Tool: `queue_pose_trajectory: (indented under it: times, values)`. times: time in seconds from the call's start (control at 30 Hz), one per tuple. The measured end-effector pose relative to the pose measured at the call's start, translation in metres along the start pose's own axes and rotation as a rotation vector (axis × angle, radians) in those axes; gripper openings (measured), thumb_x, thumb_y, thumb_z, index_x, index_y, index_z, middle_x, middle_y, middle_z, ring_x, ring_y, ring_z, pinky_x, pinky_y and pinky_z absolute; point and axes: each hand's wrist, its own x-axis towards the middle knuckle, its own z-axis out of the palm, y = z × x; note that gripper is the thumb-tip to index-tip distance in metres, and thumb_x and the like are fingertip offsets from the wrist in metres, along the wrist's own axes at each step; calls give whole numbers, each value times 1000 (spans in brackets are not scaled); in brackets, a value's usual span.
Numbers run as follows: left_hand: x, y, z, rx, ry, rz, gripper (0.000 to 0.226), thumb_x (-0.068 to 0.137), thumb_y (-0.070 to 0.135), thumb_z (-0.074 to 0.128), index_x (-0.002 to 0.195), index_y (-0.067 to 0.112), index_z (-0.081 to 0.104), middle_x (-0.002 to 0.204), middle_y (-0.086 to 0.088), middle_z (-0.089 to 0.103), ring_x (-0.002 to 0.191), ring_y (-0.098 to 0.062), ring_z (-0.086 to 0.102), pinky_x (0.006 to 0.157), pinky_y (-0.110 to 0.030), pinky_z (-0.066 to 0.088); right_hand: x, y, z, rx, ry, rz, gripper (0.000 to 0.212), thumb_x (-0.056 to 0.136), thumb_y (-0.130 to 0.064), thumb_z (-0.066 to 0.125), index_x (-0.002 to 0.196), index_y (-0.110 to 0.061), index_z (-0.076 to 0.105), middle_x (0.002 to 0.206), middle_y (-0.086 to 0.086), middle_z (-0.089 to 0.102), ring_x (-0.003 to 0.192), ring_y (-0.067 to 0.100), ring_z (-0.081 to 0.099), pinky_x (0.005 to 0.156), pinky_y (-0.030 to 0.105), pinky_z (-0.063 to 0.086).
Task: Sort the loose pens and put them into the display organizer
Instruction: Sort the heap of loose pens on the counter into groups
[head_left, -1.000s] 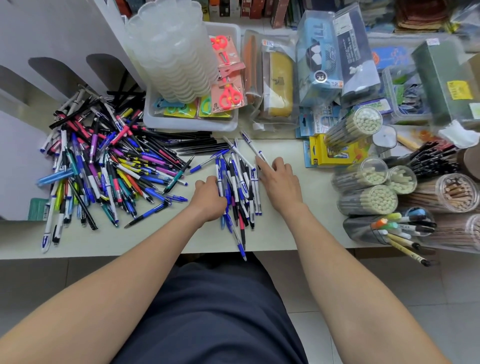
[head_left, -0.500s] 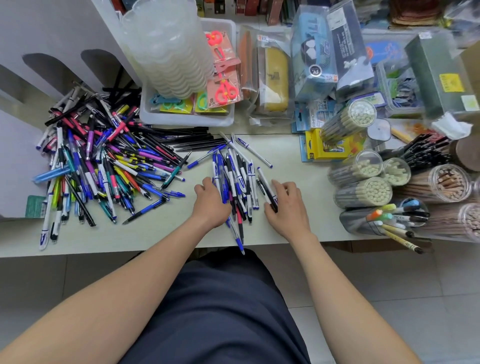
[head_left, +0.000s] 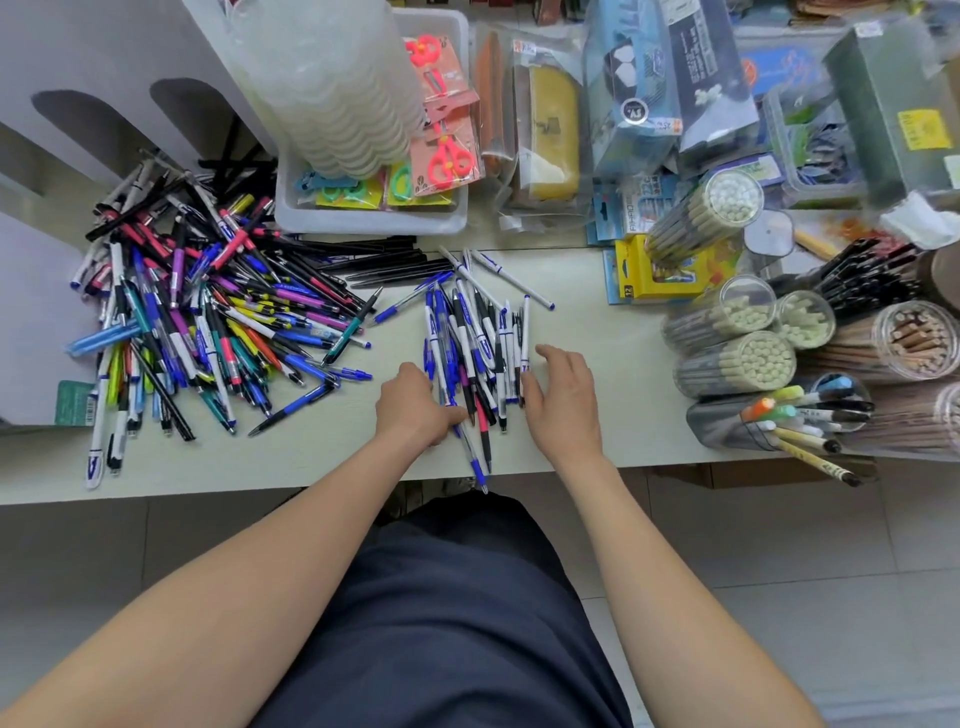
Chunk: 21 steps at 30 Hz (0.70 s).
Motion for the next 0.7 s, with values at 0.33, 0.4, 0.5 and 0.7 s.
queue_pose_trajectory:
  times: [0.33,0.4,0.5,0.7]
  values:
    - [-2,-5,6,-10,91,115,41,90,40,82,76,16,52,77,-24,74,69,-39,73,77,-51,61,-53,-41,13,-397,-473,107,53,81,-57,84,86,-16,52,86,5,51,88,33,62,68,34,43]
    - [1,-8,5,2,95,113,40,92,38,79,74,8,59,71,-20,74,68,-36,72,77,-49,61,-48,-43,16,-347,-482,132,46,83,-44,86,90,-16,50,91,7,49,94,35,63,70,34,44]
    - [7,-13,4,-20,96,111,30,92,34,76,81,8,66,65,-11,72,69,-33,72,75,-49,64,-42,-46,15,-300,-504,151,40,79,-29,84,87,-13,49,92,10,53,89,36,62,67,34,44]
    - [9,-14,-2,-48,65,120,18,94,29,76,84,23,63,80,-8,76,81,-34,75,79,-50,65,-40,-55,13,-371,-525,112,33,79,-22,80,90,-12,51,101,11,57,83,32,56,66,33,43]
